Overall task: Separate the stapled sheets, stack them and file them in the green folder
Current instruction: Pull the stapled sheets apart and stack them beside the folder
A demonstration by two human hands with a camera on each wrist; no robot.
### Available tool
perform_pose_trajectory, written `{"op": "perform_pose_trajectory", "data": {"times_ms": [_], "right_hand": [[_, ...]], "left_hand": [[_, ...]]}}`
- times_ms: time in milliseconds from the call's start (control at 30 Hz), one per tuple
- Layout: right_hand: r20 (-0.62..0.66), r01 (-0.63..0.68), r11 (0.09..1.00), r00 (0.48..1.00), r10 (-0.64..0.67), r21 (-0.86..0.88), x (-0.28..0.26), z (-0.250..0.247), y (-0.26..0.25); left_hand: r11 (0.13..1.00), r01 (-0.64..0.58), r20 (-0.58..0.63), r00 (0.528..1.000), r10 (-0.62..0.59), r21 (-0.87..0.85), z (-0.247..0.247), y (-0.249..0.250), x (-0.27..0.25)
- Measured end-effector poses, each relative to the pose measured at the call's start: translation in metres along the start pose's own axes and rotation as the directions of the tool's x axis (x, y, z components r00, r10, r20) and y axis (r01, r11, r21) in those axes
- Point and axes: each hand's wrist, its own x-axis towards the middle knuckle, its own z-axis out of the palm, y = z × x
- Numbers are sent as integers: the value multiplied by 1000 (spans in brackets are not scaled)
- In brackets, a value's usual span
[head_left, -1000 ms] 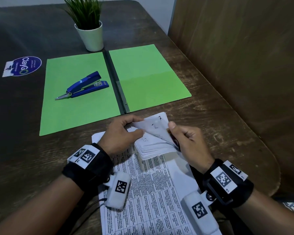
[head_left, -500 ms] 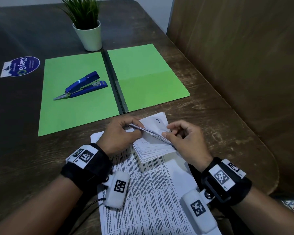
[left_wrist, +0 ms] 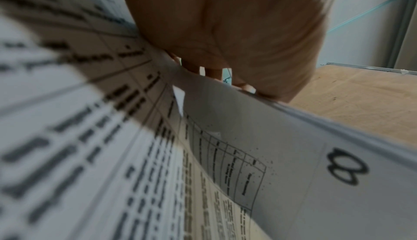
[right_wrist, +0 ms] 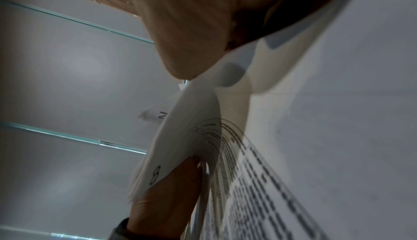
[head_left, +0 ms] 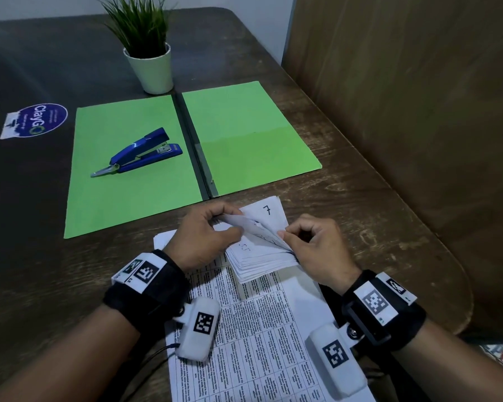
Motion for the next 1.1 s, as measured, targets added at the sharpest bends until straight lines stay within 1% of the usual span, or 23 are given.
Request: {"op": "perform_pose_trajectory", "data": {"times_ms": [133,233,367,433,633,700,800,867,933,967,1000,1100], "right_hand": [[59,28,999,998,-26,-33,1,-2,0],[58,38,999,998,-36,-28,0,-3,0],[37,0,999,999,-2,46,-6,-1,-4],[40,2,996,999,-6,90,-7,-1,-6],[82,36,996,996,-43,75,-9,-2,-11],[127,41,992,990,-56,121,-11,-3,-15],[182,-31,969,983,-15,246,-14,-5,-20],[154,-49,968,988,10,248,-14,-4,-20],[46,-71,971,997,62,230,-10,-2,-18],[-12,-98,969,995,104,225,-8,-2,-17],[-60,-105,975,991,119,195,-5,-3,-14],[-72,-106,993,991,110,61,-1,-5,-10]], "left_hand": [[999,37,-6,999,-37,-38,1,3,0],[998,33,-12,999,-33,-56,1,3,-1],[1000,-4,-18,1000,4,-13,1,1,0],[1000,2,-25,1000,-2,1,1,0,1],[1000,-15,-57,998,16,23,2,-1,1],[1000,-10,-51,999,10,6,1,1,-1],[999,-40,-14,999,40,-7,0,-2,-1],[998,-59,-12,998,59,-14,-1,-3,0],[998,-60,-18,998,59,-17,0,-3,2],[998,-55,-17,998,55,-15,0,-3,2],[999,-51,-16,999,51,-18,0,-3,2],[999,-31,-5,1000,31,-35,0,-4,1]]}}
